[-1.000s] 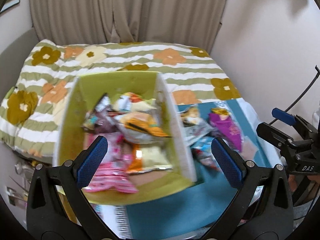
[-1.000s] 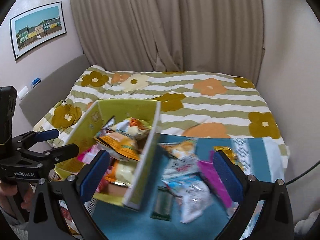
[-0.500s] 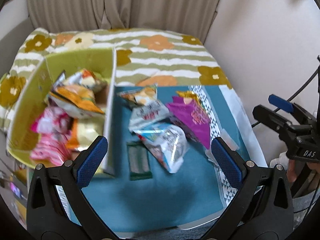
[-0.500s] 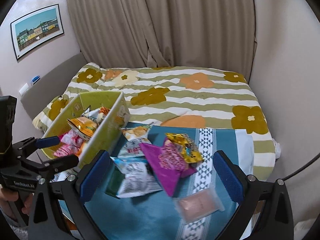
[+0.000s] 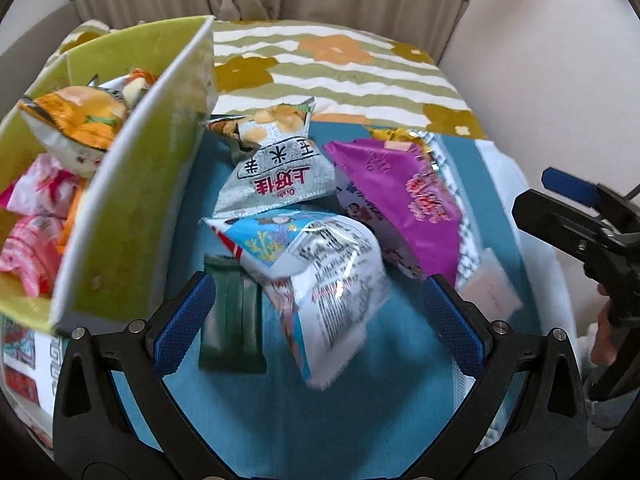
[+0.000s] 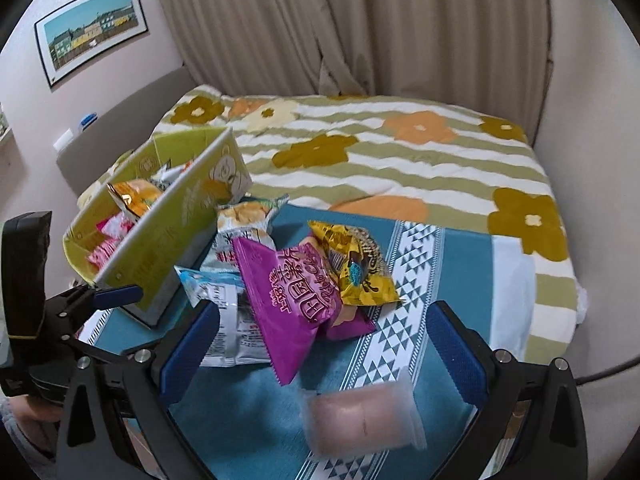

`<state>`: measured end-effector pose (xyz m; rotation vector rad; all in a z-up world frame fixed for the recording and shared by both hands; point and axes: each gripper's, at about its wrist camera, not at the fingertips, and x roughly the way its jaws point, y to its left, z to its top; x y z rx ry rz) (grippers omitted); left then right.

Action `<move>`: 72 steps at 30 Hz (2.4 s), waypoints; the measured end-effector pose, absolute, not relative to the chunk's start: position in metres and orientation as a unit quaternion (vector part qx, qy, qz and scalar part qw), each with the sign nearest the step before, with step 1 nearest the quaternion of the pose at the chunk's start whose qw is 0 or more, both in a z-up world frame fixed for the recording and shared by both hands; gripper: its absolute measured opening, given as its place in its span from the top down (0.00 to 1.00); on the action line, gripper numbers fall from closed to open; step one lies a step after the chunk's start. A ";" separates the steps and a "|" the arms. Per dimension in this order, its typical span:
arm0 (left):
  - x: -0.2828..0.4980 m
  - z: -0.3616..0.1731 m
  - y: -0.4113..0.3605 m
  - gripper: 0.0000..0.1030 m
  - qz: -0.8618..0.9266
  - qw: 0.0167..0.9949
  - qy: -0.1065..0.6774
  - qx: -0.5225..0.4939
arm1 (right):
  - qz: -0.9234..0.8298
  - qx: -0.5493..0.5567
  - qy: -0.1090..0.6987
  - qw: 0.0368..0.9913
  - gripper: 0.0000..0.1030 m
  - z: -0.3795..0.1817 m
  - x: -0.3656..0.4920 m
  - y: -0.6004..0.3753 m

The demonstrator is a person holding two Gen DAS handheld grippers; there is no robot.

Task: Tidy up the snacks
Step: 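Grasp the blue-and-white bag with the left gripper while the right gripper grasps the purple chip bag, then carry both bags over the yellow box and open both grippers inside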

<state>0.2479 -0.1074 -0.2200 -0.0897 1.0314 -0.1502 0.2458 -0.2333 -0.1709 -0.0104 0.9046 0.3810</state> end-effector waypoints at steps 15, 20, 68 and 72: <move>0.279 -0.260 -0.112 0.04 -0.077 0.850 0.519 -0.050 | 0.267 -0.039 0.458 0.847 0.11 -0.215 0.298 -0.196; 0.283 -0.261 -0.109 0.19 -0.082 0.848 0.521 -0.061 | 0.290 -0.059 0.463 0.835 0.12 -0.222 0.305 -0.184; 0.211 -0.094 -0.044 0.35 -0.082 0.904 0.417 -0.054 | 0.279 -0.004 0.418 0.864 0.37 -0.113 0.266 -0.175; 0.218 -0.069 -0.009 0.35 -0.072 0.917 0.389 -0.054 | 0.280 0.000 0.398 0.874 0.37 -0.087 0.269 -0.151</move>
